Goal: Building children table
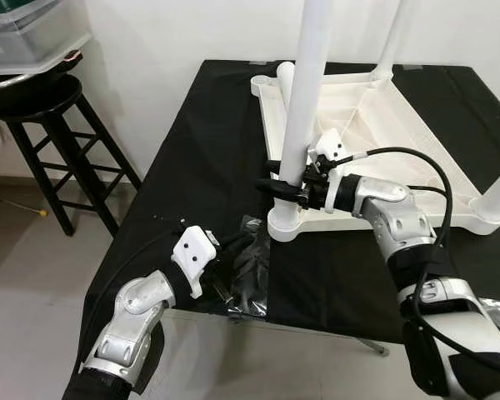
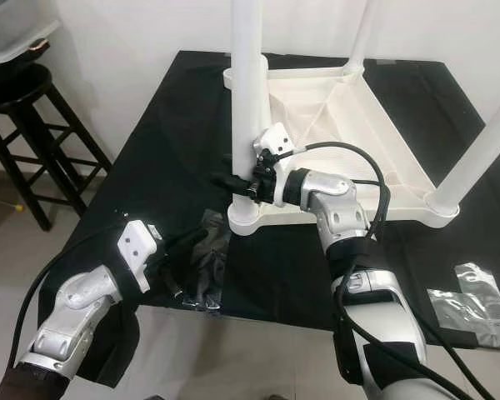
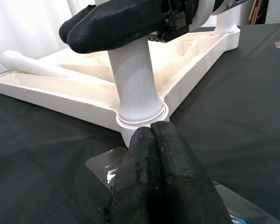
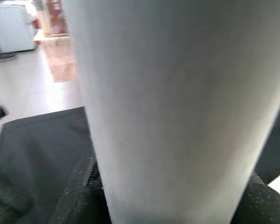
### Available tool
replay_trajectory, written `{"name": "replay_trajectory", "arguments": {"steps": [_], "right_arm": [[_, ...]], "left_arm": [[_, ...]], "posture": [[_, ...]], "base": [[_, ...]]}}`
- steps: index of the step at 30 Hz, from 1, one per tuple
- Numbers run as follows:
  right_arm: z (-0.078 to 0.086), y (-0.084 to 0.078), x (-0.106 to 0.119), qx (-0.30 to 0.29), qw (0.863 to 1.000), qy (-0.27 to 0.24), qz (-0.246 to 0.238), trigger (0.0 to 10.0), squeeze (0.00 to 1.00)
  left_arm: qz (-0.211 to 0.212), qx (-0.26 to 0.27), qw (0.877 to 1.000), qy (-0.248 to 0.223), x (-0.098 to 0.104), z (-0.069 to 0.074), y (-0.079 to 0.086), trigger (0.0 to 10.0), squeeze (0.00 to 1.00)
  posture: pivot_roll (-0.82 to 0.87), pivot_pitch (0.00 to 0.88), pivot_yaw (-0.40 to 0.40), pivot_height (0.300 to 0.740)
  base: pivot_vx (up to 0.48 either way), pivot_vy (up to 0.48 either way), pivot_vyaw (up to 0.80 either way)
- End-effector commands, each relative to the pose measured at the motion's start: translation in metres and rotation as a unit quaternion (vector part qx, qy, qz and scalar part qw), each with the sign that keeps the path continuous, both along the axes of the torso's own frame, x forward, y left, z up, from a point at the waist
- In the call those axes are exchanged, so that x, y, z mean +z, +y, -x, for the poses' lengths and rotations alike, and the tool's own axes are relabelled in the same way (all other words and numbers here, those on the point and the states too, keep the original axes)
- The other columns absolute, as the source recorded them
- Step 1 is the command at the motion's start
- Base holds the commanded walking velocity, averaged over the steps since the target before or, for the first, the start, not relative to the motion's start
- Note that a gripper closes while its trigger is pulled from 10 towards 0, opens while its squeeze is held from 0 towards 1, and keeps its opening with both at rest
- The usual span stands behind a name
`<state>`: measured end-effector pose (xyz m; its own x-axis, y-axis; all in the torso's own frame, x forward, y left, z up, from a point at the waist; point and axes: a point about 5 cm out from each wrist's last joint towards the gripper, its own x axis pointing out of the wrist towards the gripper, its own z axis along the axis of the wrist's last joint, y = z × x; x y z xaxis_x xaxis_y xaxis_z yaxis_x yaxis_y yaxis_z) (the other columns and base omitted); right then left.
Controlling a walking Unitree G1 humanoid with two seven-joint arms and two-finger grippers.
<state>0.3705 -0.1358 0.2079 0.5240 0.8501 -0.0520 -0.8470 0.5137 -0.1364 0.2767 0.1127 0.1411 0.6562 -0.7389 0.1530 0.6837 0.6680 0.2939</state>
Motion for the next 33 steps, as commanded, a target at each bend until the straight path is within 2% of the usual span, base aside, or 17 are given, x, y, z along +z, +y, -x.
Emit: {"name": "replay_trajectory", "arguments": {"steps": [1,4,6,7,8,9,11,19,20,21,22,23,24,26,29,30,33], "right_arm": [[0.002,0.004,-0.017,-0.032,0.999,0.020,0.004,0.0,0.00],[0.007,0.008,-0.031,-0.111,0.993,0.024,-0.006,0.0,0.00],[0.013,0.009,-0.047,-0.269,0.963,0.018,-0.007,0.0,0.00],[0.013,0.009,-0.047,-0.269,0.963,0.018,-0.007,0.0,0.00],[0.024,0.012,-0.060,-0.332,0.942,0.039,-0.010,0.0,0.00],[0.045,0.029,-0.074,-0.346,0.937,0.055,-0.006,0.0,0.00],[0.051,0.037,-0.076,-0.331,0.942,0.050,0.004,0.0,0.00],[0.026,0.026,-0.061,-0.359,0.933,0.033,0.003,0.0,0.00],[0.025,0.025,-0.058,-0.370,0.928,0.032,0.004,3.1,0.00],[0.024,0.024,-0.056,-0.377,0.926,0.031,0.004,3.1,0.00],[0.024,0.024,-0.049,-0.375,0.927,0.024,-0.001,10.0,0.46],[0.024,0.024,-0.049,-0.375,0.927,0.024,-0.001,10.0,0.46],[0.023,0.023,-0.043,-0.372,0.928,0.018,-0.009,10.0,1.00],[0.023,0.023,-0.040,-0.369,0.929,0.014,-0.013,10.0,1.00],[0.011,0.020,-0.013,-0.270,0.962,-0.020,-0.033,10.0,0.99],[0.010,0.019,-0.005,-0.223,0.974,-0.031,-0.033,10.0,0.00],[0.010,0.018,0.002,-0.158,0.986,-0.042,-0.025,10.0,0.00]], "left_arm": [[-0.006,0.000,1.000,0.006,-0.005,0.003,0.001,10.0,0.00],[-0.006,0.001,1.000,0.006,-0.005,0.003,0.002,10.0,0.00],[-0.007,0.002,1.000,0.005,-0.005,0.003,0.002,10.0,0.00],[-0.007,0.002,1.000,0.005,-0.005,0.003,0.002,10.0,0.00],[-0.007,0.003,1.000,0.004,-0.005,0.003,0.003,10.0,0.00],[-0.007,0.005,1.000,0.004,-0.005,0.003,0.004,10.0,0.00],[-0.007,0.005,1.000,0.004,-0.005,0.002,0.004,10.0,0.00],[-0.006,0.013,1.000,0.003,-0.005,0.001,0.005,10.0,0.00],[-0.004,0.016,1.000,0.002,-0.004,0.000,0.005,10.0,0.00],[-0.004,0.018,1.000,0.001,-0.004,0.000,0.005,10.0,0.00],[-0.004,0.018,1.000,0.001,-0.004,0.000,0.005,10.0,0.00],[-0.004,0.018,1.000,0.001,-0.004,0.000,0.005,10.0,0.00],[-0.004,0.016,1.000,0.002,-0.004,0.000,0.004,10.0,0.00],[-0.005,0.014,1.000,0.002,-0.004,0.000,0.004,10.0,0.00],[-0.007,0.008,1.000,0.002,-0.004,0.000,0.003,10.0,0.00],[-0.006,0.008,1.000,0.001,-0.004,0.000,0.002,10.0,0.00],[-0.006,0.010,1.000,0.001,-0.004,0.000,0.003,10.0,0.00]], "posture": [[0.02,0.097,-0.008,0.740],[0.02,0.103,-0.016,0.740],[0.02,0.106,-0.024,0.740],[0.02,0.106,-0.024,0.740],[0.02,0.110,-0.022,0.740],[0.02,0.110,-0.008,0.740],[0.02,0.110,-0.008,0.740],[0.02,0.103,-0.023,0.740],[0.02,0.102,-0.024,0.740],[0.02,0.102,-0.024,0.740],[0.02,0.101,-0.022,0.740],[0.02,0.101,-0.022,0.740],[0.02,0.101,-0.022,0.740],[0.02,0.101,-0.022,0.740],[0.02,0.100,-0.020,0.740],[0.03,0.101,-0.020,0.740],[0.03,0.102,-0.021,0.740]], "base": [[0.000,0.000,0.00],[0.000,0.000,0.00],[0.000,0.000,0.00],[0.000,0.000,0.00],[0.000,0.000,0.00],[0.000,0.000,0.00],[0.000,0.000,0.00],[0.000,0.000,0.00],[0.000,0.000,0.00],[0.000,0.000,0.00],[0.000,0.000,0.00],[0.000,0.000,0.00],[0.000,0.000,0.00],[0.000,0.000,0.00],[0.000,0.000,0.00],[0.000,0.000,0.00],[0.000,0.000,0.00]]}}
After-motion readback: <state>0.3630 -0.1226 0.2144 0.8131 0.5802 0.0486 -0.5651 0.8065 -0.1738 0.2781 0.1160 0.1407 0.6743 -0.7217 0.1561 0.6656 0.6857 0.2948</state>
